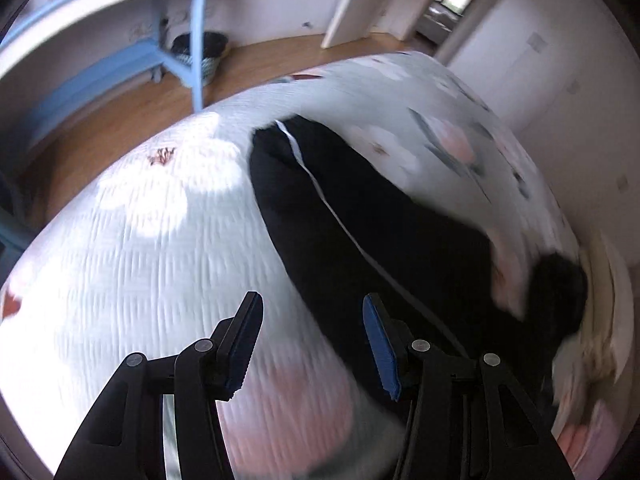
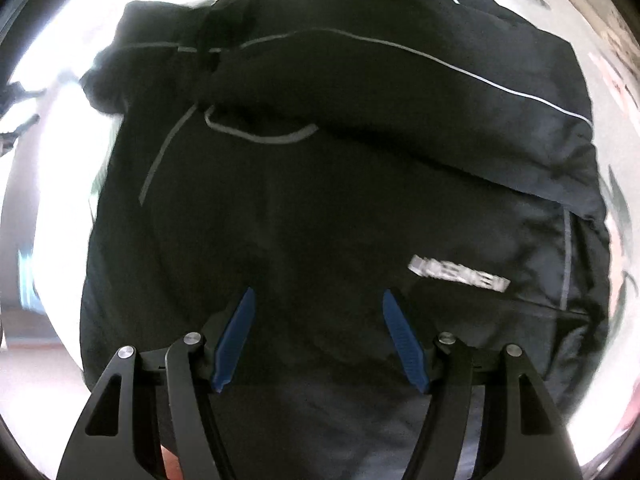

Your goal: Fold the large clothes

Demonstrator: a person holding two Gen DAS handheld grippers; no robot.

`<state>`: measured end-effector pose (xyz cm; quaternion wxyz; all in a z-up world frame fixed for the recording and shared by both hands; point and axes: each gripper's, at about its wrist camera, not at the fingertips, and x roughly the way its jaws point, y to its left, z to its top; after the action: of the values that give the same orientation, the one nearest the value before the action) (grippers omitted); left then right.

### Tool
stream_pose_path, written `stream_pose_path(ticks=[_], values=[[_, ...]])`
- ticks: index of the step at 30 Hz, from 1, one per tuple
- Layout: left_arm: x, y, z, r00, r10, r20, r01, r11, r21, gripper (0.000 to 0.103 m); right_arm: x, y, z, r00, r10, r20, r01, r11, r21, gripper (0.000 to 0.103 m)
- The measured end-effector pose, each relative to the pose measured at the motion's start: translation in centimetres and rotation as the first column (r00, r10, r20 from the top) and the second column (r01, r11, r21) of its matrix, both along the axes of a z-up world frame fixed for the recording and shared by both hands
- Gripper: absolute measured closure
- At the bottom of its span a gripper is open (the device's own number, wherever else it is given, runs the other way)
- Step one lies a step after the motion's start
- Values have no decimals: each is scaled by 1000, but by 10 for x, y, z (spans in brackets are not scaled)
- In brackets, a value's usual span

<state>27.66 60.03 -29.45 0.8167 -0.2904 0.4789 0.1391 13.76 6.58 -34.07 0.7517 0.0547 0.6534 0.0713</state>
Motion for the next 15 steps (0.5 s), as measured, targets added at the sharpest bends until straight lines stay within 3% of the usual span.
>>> stream_pose_path(ticks=[5, 8, 12, 15], values=[[68, 62, -42, 999, 31, -31, -32, 998, -57, 49, 32, 34, -13, 999, -16, -42, 16, 1000, -7, 33], [100, 75, -63, 998, 9, -59, -11, 999, -38, 49, 37, 44, -18, 998, -15, -62, 15, 1000, -10, 33], [123, 84, -90, 996, -1, -88, -5, 998, -67, 49, 41, 45, -10, 999, -5, -53, 5, 1000, -12, 33], [135, 87, -101, 998, -1, -64, -4, 997, -81, 49, 50, 53, -1, 999, 7, -36, -8, 1000, -16, 33]])
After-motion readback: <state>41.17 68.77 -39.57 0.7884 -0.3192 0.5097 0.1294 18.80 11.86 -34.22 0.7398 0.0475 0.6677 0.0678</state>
